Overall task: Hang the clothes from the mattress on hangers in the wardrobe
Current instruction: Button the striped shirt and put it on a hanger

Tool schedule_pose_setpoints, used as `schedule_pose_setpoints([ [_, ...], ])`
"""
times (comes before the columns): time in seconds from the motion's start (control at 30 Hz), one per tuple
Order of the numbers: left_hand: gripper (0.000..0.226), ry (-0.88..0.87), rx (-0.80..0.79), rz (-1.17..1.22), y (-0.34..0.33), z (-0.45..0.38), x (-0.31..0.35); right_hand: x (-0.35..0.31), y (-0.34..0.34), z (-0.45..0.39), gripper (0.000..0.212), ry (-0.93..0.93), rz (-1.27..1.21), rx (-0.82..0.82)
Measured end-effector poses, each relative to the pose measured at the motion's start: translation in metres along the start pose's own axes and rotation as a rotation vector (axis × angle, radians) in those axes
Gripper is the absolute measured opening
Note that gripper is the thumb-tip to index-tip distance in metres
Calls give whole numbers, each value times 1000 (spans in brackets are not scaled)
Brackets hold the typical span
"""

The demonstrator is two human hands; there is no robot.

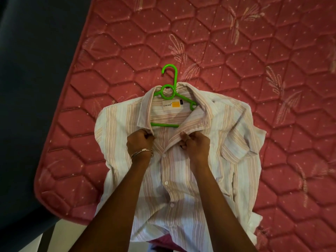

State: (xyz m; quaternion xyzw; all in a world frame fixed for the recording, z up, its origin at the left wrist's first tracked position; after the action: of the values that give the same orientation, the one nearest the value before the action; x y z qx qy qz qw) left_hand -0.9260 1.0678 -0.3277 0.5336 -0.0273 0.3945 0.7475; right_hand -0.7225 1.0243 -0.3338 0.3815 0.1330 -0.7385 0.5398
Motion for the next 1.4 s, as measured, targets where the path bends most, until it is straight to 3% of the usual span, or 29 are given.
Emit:
schedule_pose_setpoints([
  [0.13, 19, 6, 29, 28, 2, 2, 3, -18, 8, 8, 38, 177, 222, 80],
  [0.27, 11, 75, 57, 233, 6, 3, 2, -36, 0, 11, 32, 359, 416, 118],
  [0.47, 12, 29, 25, 380, 4, 13, 32, -61, -27, 19, 27, 628, 683, -32],
  [0.67, 18, 13, 26, 453, 8, 19, 49, -66, -8, 15, 21, 526, 467, 150],
  [0.83, 13, 21, -18, 564, 5, 13, 53, -70, -33, 22, 16, 619, 600, 36],
  [0.97, 12, 65, -38, 504, 9, 9, 50, -73, -47, 19, 14, 686, 681, -31],
  [1.13, 10, 132, -192, 543, -2, 0, 42, -70, -51, 18, 13, 752, 664, -21],
  [1.23, 13, 184, -268, 624, -5, 6, 43, -68, -43, 14, 12, 703, 567, -7],
  [1.4, 10, 268, -243, 752, -10, 10, 40, -59, -36, 8, 11, 567, 447, -52],
])
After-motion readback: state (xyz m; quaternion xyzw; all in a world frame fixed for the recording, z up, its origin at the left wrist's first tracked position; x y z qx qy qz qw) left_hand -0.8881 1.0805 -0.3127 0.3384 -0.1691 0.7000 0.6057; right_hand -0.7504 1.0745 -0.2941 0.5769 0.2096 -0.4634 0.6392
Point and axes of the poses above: each hand's wrist, its own z-axis away from the middle knuckle, its own y-axis out of the back of the hand, x = y × z, the point moved 7 cm from there along -z, towards the middle knuckle, and after that the axes turned 3 degrees about z, right-handed, at the moved point
